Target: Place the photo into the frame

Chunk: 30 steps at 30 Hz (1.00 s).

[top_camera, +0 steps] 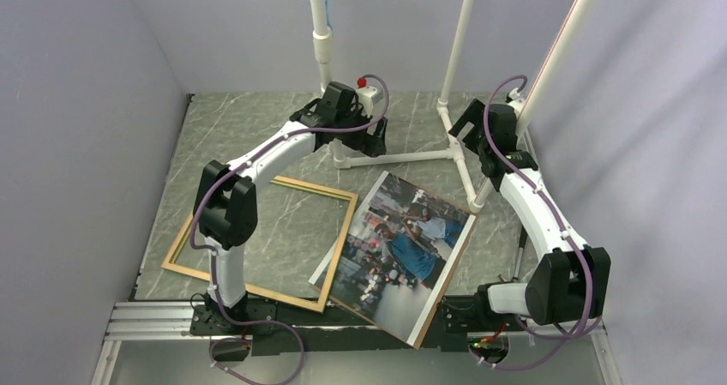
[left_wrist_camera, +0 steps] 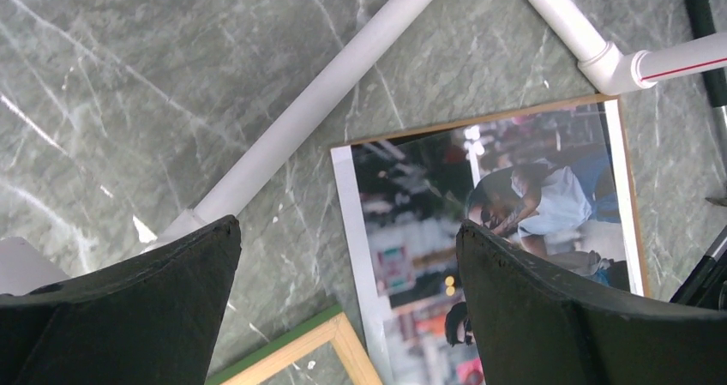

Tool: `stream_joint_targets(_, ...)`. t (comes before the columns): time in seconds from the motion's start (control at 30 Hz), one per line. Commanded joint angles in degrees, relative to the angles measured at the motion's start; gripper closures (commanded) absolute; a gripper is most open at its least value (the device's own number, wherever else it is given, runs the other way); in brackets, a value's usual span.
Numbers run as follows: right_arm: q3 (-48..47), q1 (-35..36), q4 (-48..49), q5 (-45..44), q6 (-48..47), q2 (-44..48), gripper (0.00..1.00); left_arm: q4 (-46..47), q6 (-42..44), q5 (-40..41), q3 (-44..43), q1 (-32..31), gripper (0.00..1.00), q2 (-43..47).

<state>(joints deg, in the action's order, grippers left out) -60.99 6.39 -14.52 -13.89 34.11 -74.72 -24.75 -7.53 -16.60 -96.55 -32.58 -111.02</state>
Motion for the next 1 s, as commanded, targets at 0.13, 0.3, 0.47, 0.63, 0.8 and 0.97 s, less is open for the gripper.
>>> stream_joint_targets(0.13, 1.66, -4.89, -4.84, -6.79, -2.63, 2.02, 0.0, -1.89, 0.67, 0.02, -5.26, 3.32, 0.01, -3.31)
stream_joint_targets(0.3, 1.36, -4.83, -3.02, 0.0, -4.21, 0.7, 0.0, 0.9, -1.21, -4.59, -1.13, 2.76, 0.01, 1.35)
stream_joint_targets(0.47, 1.07, -4.81, -0.77, 10.29, -5.92, -0.81, 0.0, 2.13, 0.18, -6.9, 2.02, -0.89, 0.01, 6.87)
stream_joint_targets(0.63, 0.02, -4.52, -0.68, 16.09, -7.2, -3.03, 0.0, 1.29, 0.19, -2.71, 6.29, -5.46, 0.01, 12.84)
stream_joint_targets(0.8, 0.08, -3.03, -0.07, 19.81, -7.76, -3.97, 0.0, 3.9, -3.4, 3.71, 15.01, -7.59, 0.01, 20.79)
stream_joint_targets(0.97, -1.04, 2.23, -0.11, 20.12, -9.8, -4.83, 0.0, 5.03, -6.91, 9.93, 23.36, -7.61, 0.01, 29.38)
